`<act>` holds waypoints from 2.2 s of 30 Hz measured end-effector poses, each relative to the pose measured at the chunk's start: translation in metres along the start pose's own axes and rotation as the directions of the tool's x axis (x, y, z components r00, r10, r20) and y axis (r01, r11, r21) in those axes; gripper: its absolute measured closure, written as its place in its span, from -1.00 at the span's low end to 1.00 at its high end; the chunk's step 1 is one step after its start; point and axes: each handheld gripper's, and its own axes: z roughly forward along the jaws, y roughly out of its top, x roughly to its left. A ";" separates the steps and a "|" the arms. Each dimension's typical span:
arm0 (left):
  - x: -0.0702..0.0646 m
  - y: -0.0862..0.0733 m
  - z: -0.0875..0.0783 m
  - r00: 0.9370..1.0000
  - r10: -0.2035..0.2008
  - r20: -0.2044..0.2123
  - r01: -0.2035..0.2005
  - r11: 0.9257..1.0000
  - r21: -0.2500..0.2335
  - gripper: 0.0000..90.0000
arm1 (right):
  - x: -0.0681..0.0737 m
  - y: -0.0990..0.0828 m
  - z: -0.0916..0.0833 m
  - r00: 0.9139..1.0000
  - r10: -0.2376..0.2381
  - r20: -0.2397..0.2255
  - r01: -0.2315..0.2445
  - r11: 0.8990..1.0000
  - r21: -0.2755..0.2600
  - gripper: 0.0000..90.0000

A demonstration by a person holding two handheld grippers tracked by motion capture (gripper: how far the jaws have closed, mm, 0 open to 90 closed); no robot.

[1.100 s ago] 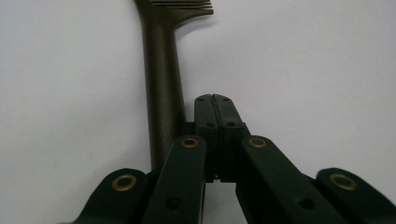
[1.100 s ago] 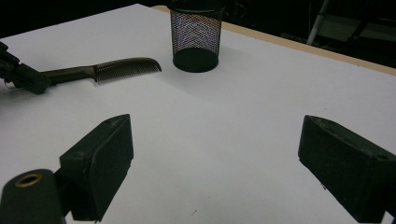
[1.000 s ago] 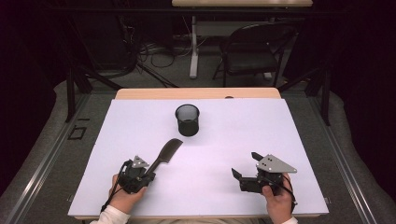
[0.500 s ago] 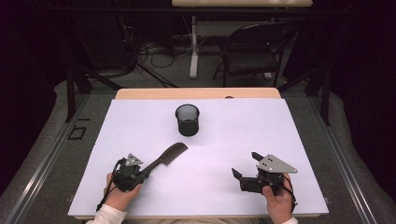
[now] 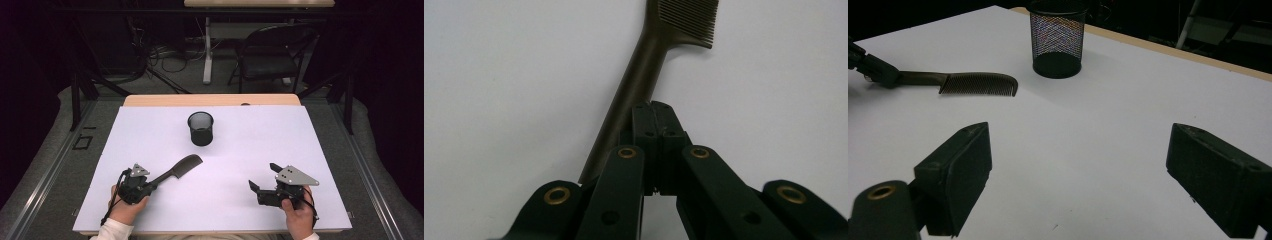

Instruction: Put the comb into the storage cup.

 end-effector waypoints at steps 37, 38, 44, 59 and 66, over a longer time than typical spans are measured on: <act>0.002 0.002 -0.020 0.999 -0.026 0.043 0.030 0.995 -0.094 0.23 | -0.001 -0.001 0.000 1.000 -0.002 0.001 0.002 1.000 0.009 -0.74; 0.003 0.002 -0.021 0.999 -0.026 0.042 0.029 0.995 -0.095 0.21 | -0.001 -0.001 0.000 1.000 -0.002 0.002 0.002 1.000 0.009 -0.74; 0.004 0.003 -0.023 0.998 -0.028 0.049 0.033 0.994 -0.103 -0.01 | -0.001 -0.001 0.000 1.000 -0.004 0.002 0.004 1.000 0.011 -0.74; -0.002 0.010 -0.019 0.994 0.048 0.094 -0.041 0.996 -0.073 -0.66 | 0.000 -0.001 0.002 1.000 0.002 -0.002 -0.002 1.000 0.011 -0.73; -0.006 0.016 -0.019 0.993 0.069 0.096 -0.064 0.997 -0.052 -0.78 | -0.001 -0.001 0.002 1.000 0.004 -0.001 -0.004 1.000 0.015 -0.73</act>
